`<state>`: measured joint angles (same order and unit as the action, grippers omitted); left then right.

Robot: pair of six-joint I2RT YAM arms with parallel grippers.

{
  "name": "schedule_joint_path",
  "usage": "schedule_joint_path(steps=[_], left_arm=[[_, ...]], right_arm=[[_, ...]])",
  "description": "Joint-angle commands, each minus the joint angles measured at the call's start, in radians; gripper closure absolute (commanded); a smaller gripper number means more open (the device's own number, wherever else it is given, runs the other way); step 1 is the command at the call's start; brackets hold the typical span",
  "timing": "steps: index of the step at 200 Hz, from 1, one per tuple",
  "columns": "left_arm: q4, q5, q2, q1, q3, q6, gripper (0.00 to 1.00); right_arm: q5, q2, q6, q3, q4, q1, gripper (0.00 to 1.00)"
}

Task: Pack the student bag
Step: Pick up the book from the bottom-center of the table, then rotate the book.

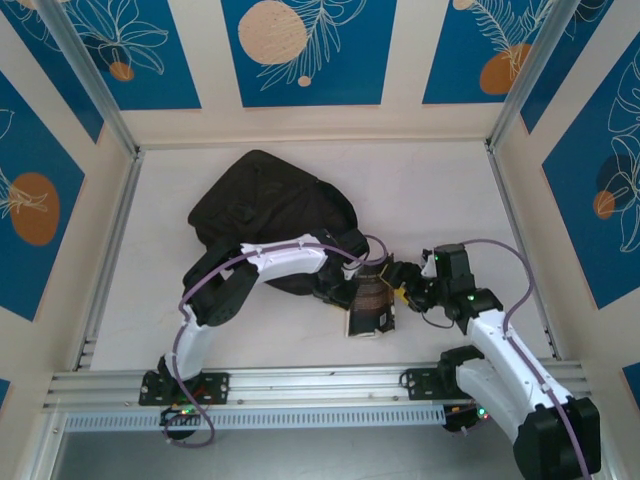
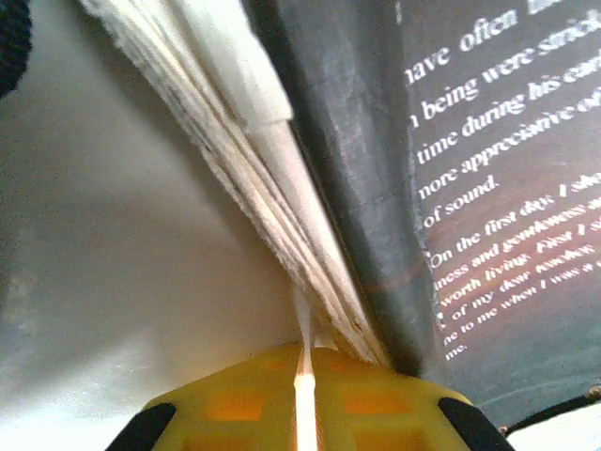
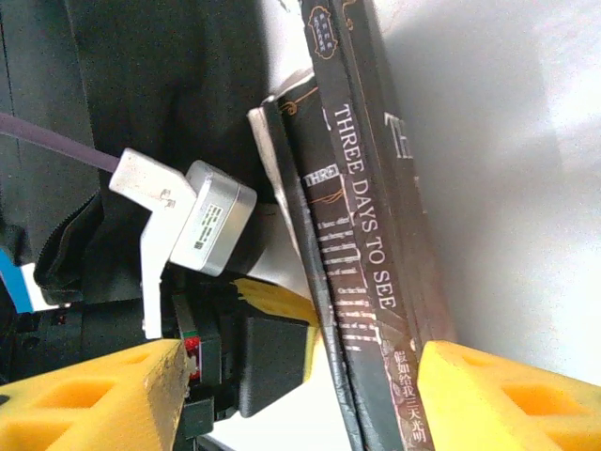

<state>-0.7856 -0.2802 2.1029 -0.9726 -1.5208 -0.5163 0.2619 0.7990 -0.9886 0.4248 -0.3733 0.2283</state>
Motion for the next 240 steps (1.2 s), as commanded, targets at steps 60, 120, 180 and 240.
schedule_joint_path(steps=[60, 120, 180, 240], left_arm=[[0.088, -0.075, -0.007, -0.015, 0.047, -0.007, 0.88], [0.110, -0.089, -0.054, 0.005, 0.079, -0.052, 0.87], [-0.015, -0.047, -0.313, 0.021, -0.012, -0.010, 0.48], [0.025, -0.102, -0.557, 0.171, -0.045, -0.087, 0.16]], right_arm=[[0.151, 0.089, 0.024, -0.029, -0.004, 0.020, 0.39], [0.025, 0.131, 0.129, 0.057, -0.157, 0.023, 0.89], [-0.230, 0.080, 0.193, 0.353, -0.405, 0.105, 1.00], [0.038, 0.079, 0.322, 0.568, -0.208, 0.150, 1.00]])
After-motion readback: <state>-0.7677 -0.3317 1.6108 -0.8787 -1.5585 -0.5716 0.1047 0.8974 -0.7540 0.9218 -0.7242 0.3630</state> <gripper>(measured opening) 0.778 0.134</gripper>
